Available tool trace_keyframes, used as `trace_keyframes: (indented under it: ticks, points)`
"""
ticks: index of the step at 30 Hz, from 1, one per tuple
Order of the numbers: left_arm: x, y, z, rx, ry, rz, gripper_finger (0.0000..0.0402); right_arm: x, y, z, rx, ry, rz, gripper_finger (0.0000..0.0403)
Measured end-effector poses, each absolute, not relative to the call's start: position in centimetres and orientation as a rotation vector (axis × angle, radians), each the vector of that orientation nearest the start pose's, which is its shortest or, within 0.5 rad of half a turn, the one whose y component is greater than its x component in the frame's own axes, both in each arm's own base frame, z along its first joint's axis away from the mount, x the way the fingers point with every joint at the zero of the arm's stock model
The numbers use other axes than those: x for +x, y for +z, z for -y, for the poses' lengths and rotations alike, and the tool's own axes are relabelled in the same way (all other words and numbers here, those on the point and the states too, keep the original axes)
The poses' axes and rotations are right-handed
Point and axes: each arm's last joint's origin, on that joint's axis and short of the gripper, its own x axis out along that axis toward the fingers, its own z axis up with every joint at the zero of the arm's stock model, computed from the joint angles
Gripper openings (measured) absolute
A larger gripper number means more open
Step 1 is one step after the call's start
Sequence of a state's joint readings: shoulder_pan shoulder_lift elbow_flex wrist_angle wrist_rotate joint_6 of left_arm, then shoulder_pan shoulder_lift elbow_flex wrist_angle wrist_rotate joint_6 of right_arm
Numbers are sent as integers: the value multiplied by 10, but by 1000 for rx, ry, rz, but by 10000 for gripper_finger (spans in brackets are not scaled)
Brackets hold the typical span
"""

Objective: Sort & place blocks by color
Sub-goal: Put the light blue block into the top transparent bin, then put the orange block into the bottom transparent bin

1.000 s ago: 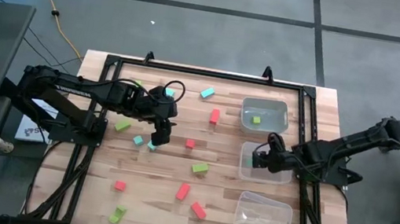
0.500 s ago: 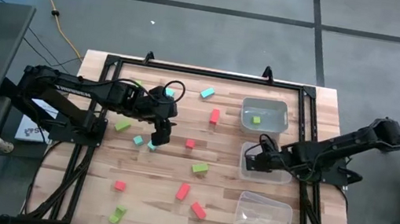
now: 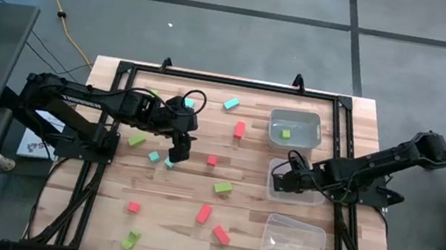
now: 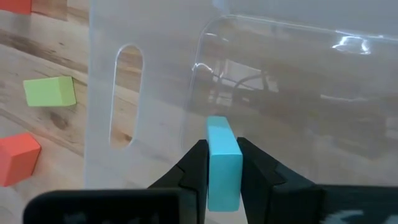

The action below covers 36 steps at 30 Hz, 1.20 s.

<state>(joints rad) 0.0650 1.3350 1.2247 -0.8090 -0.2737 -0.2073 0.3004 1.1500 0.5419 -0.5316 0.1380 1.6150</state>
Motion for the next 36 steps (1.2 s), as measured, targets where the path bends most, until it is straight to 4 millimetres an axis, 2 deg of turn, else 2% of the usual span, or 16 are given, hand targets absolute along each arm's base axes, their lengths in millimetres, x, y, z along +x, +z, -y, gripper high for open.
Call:
trace_keyframes:
  ticks: [5,15,20,30,36]
  points:
    - [265,317,-25,-94,408,-881,138,180,166,-52,1175,-739,-951,71]
    - [265,317,-25,-95,408,-881,136,180,166,-52,1181,-740,-956,150]
    - [265,317,-25,-94,408,-882,136,184,175,-54,1191,-718,-957,155]
    - [265,317,-25,-94,407,-882,138,181,195,-52,1114,-808,-1020,156]
    - [265,317,-25,-96,408,-882,136,185,210,-52,1066,-807,-984,156]
